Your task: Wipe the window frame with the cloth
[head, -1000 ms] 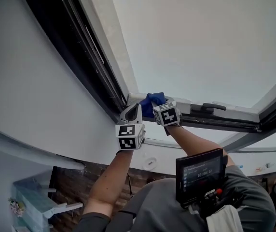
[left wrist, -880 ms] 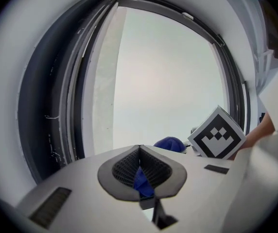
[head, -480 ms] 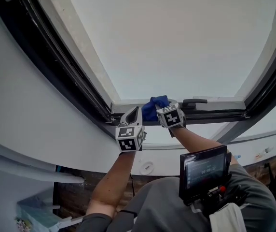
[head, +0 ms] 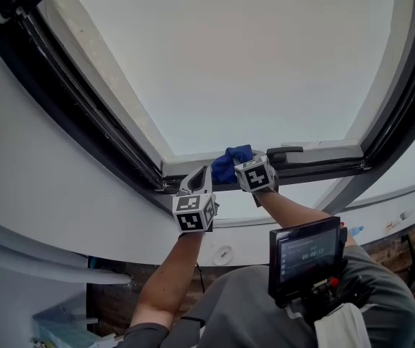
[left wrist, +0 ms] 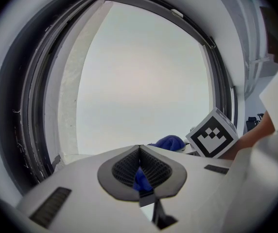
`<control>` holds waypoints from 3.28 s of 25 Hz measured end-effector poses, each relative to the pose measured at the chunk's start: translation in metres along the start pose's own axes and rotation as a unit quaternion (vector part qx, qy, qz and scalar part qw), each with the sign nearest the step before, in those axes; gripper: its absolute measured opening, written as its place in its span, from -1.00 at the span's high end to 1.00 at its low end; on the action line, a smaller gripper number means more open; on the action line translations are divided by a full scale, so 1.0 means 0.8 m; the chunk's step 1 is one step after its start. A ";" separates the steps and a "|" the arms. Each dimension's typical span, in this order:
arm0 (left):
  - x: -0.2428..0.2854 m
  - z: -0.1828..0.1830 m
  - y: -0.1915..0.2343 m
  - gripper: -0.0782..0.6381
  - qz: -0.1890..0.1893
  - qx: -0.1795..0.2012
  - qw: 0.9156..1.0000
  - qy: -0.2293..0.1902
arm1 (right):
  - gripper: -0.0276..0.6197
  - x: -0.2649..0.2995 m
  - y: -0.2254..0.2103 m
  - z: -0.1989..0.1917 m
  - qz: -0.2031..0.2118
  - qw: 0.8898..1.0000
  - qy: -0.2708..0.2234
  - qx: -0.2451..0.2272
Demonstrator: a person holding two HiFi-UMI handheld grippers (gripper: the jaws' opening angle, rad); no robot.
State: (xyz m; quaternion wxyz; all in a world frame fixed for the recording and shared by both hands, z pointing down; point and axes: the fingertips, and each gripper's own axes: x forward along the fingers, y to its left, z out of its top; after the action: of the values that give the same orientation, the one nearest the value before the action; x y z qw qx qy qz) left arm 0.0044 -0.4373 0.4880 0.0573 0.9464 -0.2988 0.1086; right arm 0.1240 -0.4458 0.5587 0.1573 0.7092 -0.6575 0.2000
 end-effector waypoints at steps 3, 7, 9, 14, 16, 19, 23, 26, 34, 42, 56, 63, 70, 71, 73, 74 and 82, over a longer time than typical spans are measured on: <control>0.002 -0.002 -0.006 0.76 -0.007 0.000 1.000 0.001 | 0.52 -0.004 -0.008 0.000 -0.009 1.000 0.002 0.004; 0.005 -0.005 -0.015 0.76 -0.016 0.004 1.000 0.005 | 0.52 -0.011 -0.017 -0.002 -0.019 1.000 0.002 0.005; 0.006 -0.005 -0.019 0.76 -0.020 0.007 1.000 0.006 | 0.52 -0.013 -0.023 -0.001 -0.024 1.000 0.000 0.002; 0.009 -0.002 -0.030 0.76 -0.027 0.006 1.000 0.001 | 0.52 -0.028 -0.031 0.000 -0.032 0.999 -0.004 0.014; 0.012 0.001 -0.035 0.76 -0.029 0.003 1.000 -0.001 | 0.52 -0.038 -0.026 0.007 -0.019 0.999 -0.021 0.016; 0.010 0.024 -0.052 0.76 -0.036 0.003 0.999 -0.021 | 0.51 -0.077 -0.019 0.036 0.009 0.997 -0.069 0.040; -0.001 0.054 -0.097 0.76 -0.066 -0.005 0.996 -0.059 | 0.52 -0.158 -0.043 0.058 0.018 0.990 -0.117 0.078; 0.004 0.050 -0.141 0.76 -0.097 -0.021 0.993 -0.057 | 0.51 -0.203 -0.081 0.046 -0.006 0.986 -0.133 0.098; 0.045 0.020 -0.237 0.76 -0.147 0.004 0.989 -0.011 | 0.52 -0.215 -0.168 -0.036 -0.078 0.984 -0.091 0.136; 0.078 -0.001 -0.262 0.76 -0.133 0.027 0.991 0.016 | 0.51 -0.156 -0.203 -0.072 -0.087 0.988 -0.036 0.119; 0.122 0.013 -0.332 0.76 -0.142 0.049 0.988 0.021 | 0.51 -0.195 -0.313 -0.097 -0.120 0.975 -0.047 0.183; 0.154 0.030 -0.385 0.76 -0.186 0.069 0.980 0.011 | 0.51 -0.225 -0.391 -0.112 -0.182 0.964 -0.044 0.188; 0.173 0.040 -0.424 0.76 -0.225 0.079 0.971 0.004 | 0.52 -0.246 -0.439 -0.126 -0.244 0.957 -0.034 0.155; 0.174 0.042 -0.429 0.76 -0.230 0.080 0.970 0.001 | 0.51 -0.249 -0.445 -0.126 -0.249 0.955 -0.035 0.156; 0.176 0.046 -0.439 0.76 -0.242 0.083 0.967 -0.002 | 0.51 -0.254 -0.454 -0.125 -0.259 0.953 -0.038 0.151; 0.175 0.046 -0.443 0.76 -0.248 0.085 0.965 -0.002 | 0.51 -0.256 -0.457 -0.125 -0.264 0.952 -0.038 0.149; 0.180 0.046 -0.452 0.76 -0.268 0.095 0.959 0.006 | 0.51 -0.275 -0.476 -0.128 -0.301 0.937 -0.044 0.171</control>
State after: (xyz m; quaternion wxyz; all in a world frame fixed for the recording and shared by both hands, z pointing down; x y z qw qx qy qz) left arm 0.3345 -0.2281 0.4711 -0.0044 0.9921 -0.0223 0.1232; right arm 0.4830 -0.1720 0.5555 0.0572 0.8982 -0.3755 0.2211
